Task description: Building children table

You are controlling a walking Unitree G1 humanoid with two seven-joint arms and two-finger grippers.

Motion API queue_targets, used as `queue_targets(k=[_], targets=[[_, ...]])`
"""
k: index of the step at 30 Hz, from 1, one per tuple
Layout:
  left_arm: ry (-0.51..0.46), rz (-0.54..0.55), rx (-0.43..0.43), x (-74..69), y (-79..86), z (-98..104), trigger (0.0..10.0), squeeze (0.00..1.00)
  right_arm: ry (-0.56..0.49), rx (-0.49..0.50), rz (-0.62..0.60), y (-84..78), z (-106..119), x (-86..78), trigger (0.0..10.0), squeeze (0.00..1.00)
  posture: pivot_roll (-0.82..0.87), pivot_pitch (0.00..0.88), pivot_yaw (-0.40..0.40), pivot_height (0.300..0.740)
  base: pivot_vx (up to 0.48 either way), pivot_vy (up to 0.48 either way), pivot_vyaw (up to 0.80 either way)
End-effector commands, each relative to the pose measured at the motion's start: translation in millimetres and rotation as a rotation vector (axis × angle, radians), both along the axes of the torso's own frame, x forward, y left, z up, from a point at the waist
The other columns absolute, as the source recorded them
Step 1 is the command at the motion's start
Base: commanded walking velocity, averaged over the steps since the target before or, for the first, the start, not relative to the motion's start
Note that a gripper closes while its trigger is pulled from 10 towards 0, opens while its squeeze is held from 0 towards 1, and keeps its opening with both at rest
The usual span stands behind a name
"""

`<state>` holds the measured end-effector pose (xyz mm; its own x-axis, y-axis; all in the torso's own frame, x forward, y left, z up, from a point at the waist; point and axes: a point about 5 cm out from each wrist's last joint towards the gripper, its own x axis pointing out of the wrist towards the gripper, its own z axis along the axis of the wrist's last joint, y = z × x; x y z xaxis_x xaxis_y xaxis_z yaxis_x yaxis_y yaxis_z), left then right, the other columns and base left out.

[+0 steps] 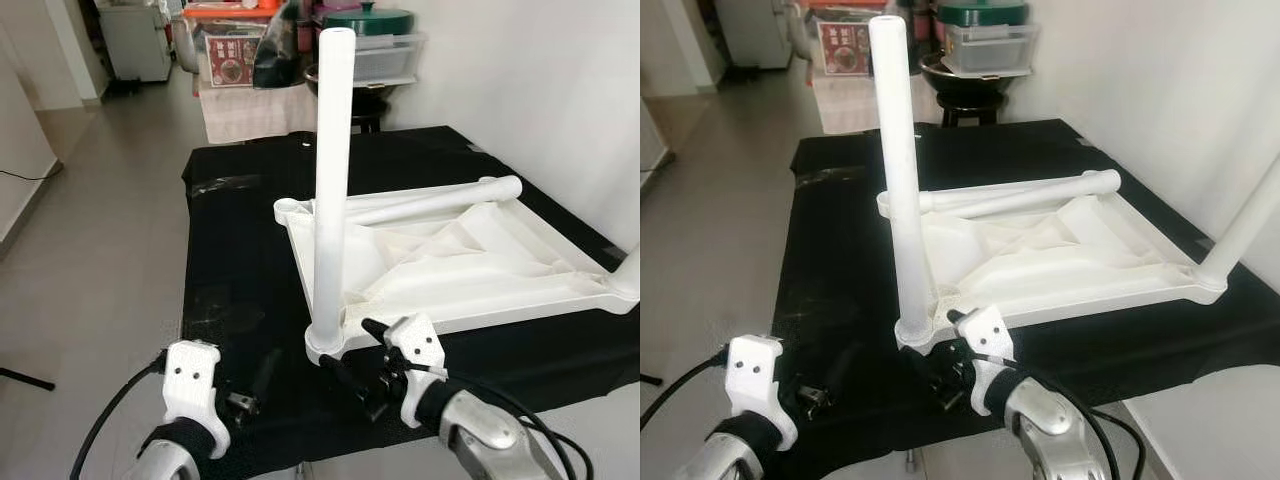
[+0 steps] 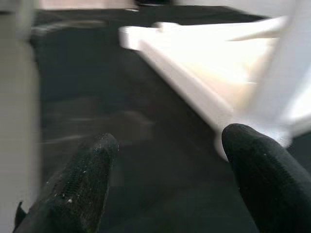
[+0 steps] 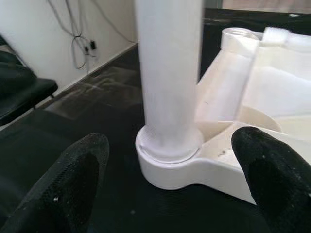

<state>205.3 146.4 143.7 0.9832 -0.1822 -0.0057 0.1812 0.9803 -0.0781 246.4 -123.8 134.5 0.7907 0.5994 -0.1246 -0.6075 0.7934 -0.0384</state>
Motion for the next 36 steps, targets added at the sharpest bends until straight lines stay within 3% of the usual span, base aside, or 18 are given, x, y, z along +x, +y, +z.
queue_targets(k=[1,4,10,21,29,36], targets=[[0.029,0.049,0.024,1.3,5.1,-6,10.0,0.00,0.005,0.025,-0.019,-1.6,-2,1.7,10.0,0.00,-0.02,0.028,-0.022,0.740,0.000,0.480,0.00],[0.038,0.110,0.075,7.3,12.4,-11,10.0,0.00,-0.005,0.073,0.015,0.1,1,6.1,10.0,0.00,-0.02,0.010,-0.018,0.740,0.000,0.480,0.00],[0.043,0.116,0.090,14.4,11.9,-14,10.0,0.00,-0.023,0.037,0.017,-3.3,0,6.8,10.0,0.00,-0.03,0.000,-0.012,0.740,0.000,0.480,0.00],[0.070,0.117,0.079,16.8,11.3,-21,10.0,0.00,-0.019,0.039,-0.024,-7.7,-3,8.6,10.0,0.00,-0.04,0.000,-0.022,0.740,0.000,0.480,0.00],[0.071,0.098,0.055,17.3,8.5,-22,10.0,0.00,-0.047,-0.013,0.065,-3.0,-1,7.4,10.0,0.00,-0.04,0.000,-0.025,0.740,0.000,0.480,0.00],[0.022,0.076,0.057,16.0,6.7,-16,10.0,0.00,-0.102,-0.036,0.010,8.5,5,31.0,10.0,0.00,-0.02,0.000,-0.023,0.740,0.000,0.069,0.00]])
